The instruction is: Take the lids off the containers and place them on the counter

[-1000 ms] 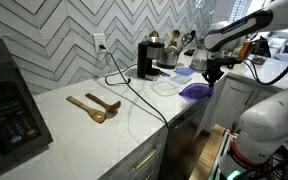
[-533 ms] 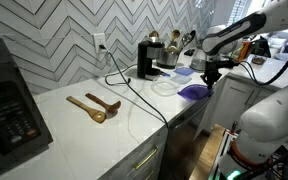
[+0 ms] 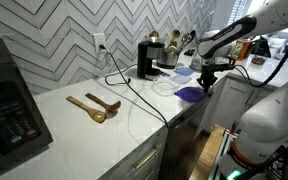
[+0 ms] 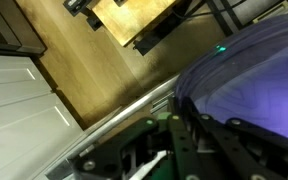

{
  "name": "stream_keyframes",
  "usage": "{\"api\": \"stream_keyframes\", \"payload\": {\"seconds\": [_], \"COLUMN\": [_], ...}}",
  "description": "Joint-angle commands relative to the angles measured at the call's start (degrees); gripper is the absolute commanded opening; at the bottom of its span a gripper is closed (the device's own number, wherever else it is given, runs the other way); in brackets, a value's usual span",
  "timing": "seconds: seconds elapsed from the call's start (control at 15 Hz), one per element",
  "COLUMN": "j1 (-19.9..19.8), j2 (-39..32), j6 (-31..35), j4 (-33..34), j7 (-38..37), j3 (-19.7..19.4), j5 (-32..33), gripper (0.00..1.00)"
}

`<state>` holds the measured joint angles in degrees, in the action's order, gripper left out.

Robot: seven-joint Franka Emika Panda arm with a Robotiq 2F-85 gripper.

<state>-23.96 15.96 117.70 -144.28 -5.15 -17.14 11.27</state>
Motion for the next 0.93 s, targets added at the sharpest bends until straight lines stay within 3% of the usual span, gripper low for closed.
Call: {"api": "stream_keyframes", "payload": {"seconds": [0.0, 0.33, 0.4, 0.47, 0.53, 0.87], "j1": [1.1, 1.3, 1.3, 1.3, 1.3, 1.4], "j2": [-2.3, -3.6, -3.8, -3.8, -3.7, 0.1], "j6": [1.9, 2.8, 2.9, 3.1, 3.0, 1.4], "j4": [0.1, 0.2, 0.3, 0.3, 0.3, 1.0], "j7": [1.2, 1.4, 1.5, 1.4, 1.3, 0.6], "j3": [-1.3, -1.3, -1.3, -1.3, -1.3, -0.3], "j5": [-2.0, -3.4, -3.6, -3.7, -3.7, -1.8], "gripper": [0.02, 0.02, 0.06, 0.33, 0.34, 0.69]}}
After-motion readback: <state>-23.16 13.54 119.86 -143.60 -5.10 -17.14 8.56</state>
